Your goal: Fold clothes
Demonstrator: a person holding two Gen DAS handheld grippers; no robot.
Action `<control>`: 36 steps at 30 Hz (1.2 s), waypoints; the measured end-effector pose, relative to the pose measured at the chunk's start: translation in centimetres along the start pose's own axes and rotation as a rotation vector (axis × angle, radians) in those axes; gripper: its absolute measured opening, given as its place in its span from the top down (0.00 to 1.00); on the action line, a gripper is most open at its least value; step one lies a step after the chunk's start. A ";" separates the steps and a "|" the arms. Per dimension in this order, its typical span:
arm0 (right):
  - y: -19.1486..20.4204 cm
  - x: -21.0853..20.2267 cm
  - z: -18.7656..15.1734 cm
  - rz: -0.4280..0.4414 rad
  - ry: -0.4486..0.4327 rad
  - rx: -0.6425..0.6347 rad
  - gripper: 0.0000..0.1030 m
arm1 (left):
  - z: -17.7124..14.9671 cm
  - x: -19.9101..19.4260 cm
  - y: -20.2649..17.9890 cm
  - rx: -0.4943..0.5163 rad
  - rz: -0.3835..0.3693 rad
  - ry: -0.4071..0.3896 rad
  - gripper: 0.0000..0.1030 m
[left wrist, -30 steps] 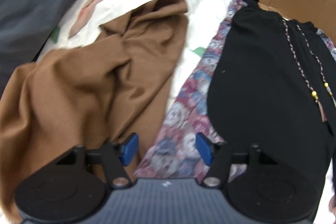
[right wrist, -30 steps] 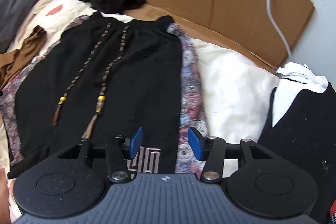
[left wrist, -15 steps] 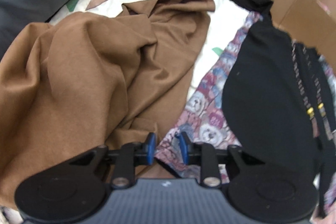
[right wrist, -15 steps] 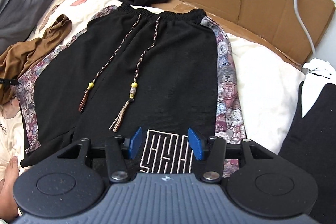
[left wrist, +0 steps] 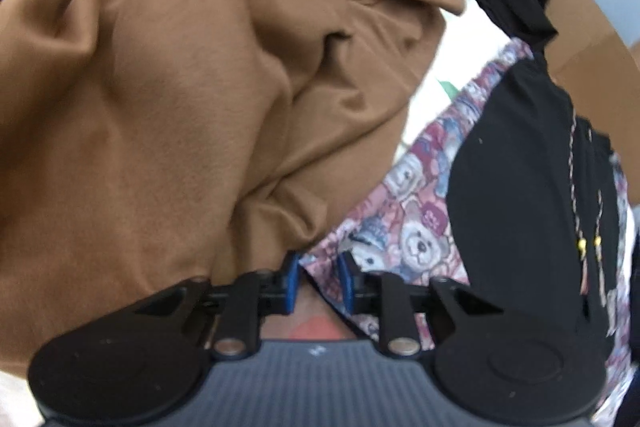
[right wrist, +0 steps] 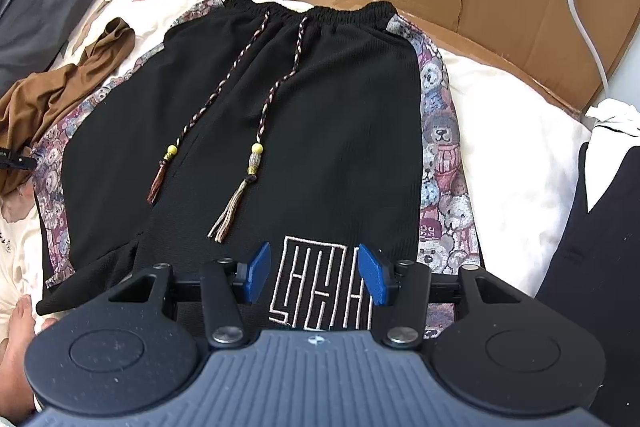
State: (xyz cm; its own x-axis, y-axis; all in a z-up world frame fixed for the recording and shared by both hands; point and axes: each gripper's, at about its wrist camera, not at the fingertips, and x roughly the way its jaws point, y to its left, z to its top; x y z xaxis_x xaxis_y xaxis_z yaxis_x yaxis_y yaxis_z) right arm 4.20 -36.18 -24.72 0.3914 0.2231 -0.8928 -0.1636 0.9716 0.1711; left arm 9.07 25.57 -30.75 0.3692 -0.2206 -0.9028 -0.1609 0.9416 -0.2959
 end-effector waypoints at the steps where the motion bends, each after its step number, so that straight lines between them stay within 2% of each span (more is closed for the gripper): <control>1: 0.0 0.1 0.0 0.001 0.002 -0.001 0.48 | 0.1 0.3 0.5 -0.030 -0.023 -0.003 0.77; 4: 0.3 0.3 -0.1 0.006 0.005 -0.004 0.48 | 0.2 0.5 1.3 -0.086 -0.064 -0.005 0.77; 6: 0.6 0.3 -0.1 0.015 0.006 -0.007 0.48 | 0.3 0.3 1.5 -0.093 -0.083 -0.011 0.89; 9: 0.9 0.2 -0.2 0.033 0.004 -0.012 0.48 | 0.1 -0.6 1.4 -0.104 -0.147 -0.023 0.92; 11: 1.0 0.2 -0.2 0.038 0.004 -0.012 0.48 | 0.1 -1.2 0.6 -0.094 -0.150 -0.027 0.93; 15: 1.5 0.1 0.2 0.057 -0.005 -0.001 0.48 | 0.3 -2.5 -1.4 -0.047 -0.211 -0.051 0.94; 21: 3.4 -0.3 0.7 0.111 -0.036 -0.015 0.48 | 0.9 -3.4 -6.1 0.030 -0.337 -0.054 0.95; 26: 5.2 -0.4 1.3 0.158 -0.047 -0.038 0.48 | 1.0 -2.9 -11.9 0.158 -0.443 -0.022 0.95; 31: 6.3 -0.4 1.3 0.168 -0.050 -0.036 0.48 | -0.3 -1.6 -16.2 0.220 -0.517 0.028 0.95; 36: 7.3 -0.6 1.7 0.248 -0.064 0.016 0.48 | -1.7 -0.5 -19.8 0.278 -0.576 0.066 0.95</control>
State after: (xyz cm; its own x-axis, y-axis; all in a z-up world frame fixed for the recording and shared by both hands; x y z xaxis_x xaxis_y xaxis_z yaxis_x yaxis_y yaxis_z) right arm 4.34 -29.07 -22.19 0.3975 0.4589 -0.7946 -0.2478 0.8875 0.3886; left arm 10.50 6.64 -24.98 0.2675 -0.7175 -0.6432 0.2932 0.6964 -0.6550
